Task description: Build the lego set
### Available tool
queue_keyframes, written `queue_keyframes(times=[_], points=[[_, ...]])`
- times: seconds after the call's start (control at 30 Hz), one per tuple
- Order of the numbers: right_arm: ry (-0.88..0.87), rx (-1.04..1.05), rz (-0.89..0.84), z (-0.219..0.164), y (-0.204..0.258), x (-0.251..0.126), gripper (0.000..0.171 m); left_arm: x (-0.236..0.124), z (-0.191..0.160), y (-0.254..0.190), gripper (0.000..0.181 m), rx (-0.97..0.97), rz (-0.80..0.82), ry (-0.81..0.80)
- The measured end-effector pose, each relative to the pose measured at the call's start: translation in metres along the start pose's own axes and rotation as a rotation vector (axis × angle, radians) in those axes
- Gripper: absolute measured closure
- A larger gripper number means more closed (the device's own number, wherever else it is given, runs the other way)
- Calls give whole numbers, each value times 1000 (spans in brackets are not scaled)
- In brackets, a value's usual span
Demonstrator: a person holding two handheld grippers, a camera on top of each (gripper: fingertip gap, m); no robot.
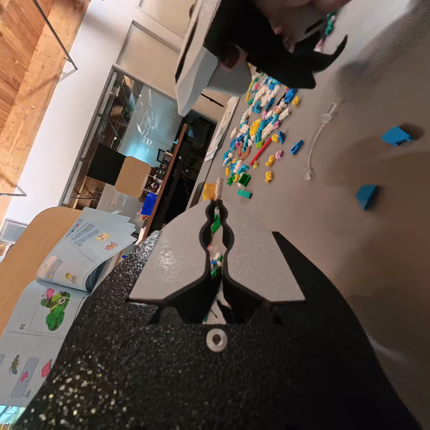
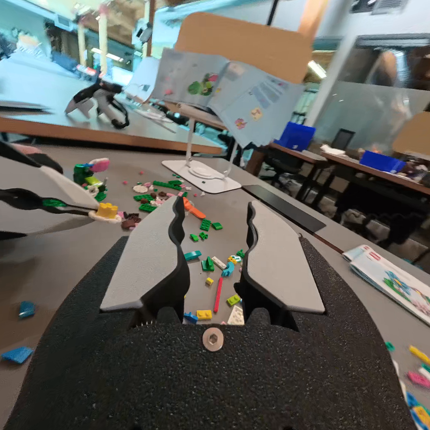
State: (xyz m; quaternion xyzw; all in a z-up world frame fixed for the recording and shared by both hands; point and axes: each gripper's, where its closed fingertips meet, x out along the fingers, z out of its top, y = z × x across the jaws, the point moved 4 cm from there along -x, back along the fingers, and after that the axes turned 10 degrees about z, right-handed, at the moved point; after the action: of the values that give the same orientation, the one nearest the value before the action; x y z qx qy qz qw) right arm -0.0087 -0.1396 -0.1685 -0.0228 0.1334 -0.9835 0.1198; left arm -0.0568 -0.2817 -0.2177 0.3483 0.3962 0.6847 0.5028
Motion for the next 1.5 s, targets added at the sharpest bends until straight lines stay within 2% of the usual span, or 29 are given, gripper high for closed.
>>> queue_keyframes(times=[0.1,0.2,0.3,0.63,0.77,0.87,0.97,1.2,1.5], points=[[-86,-45,-33,-2,9,-4,127,1,-3,-6,178,8,-34,28],[-78,-206,-54,-5,17,-3,134,0,-1,-7,178,17,-38,17],[-107,-261,-57,-1,20,-6,140,0,-1,-10,178,27,-47,23],[-147,-222,-25,1,21,-8,144,2,3,-16,178,121,3,42],[-130,-154,1,-2,21,-5,142,2,-4,-8,178,44,28,76],[-129,-122,11,-4,21,-4,142,-3,-1,-2,178,-14,42,42],[-143,-113,33,-4,23,-4,146,-6,11,-5,178,-69,-13,-72],[-124,-168,47,-4,28,-3,157,-11,15,-13,178,-69,-74,-106],[-114,-125,44,-9,24,-2,161,-10,14,-15,177,-74,-91,-106]])
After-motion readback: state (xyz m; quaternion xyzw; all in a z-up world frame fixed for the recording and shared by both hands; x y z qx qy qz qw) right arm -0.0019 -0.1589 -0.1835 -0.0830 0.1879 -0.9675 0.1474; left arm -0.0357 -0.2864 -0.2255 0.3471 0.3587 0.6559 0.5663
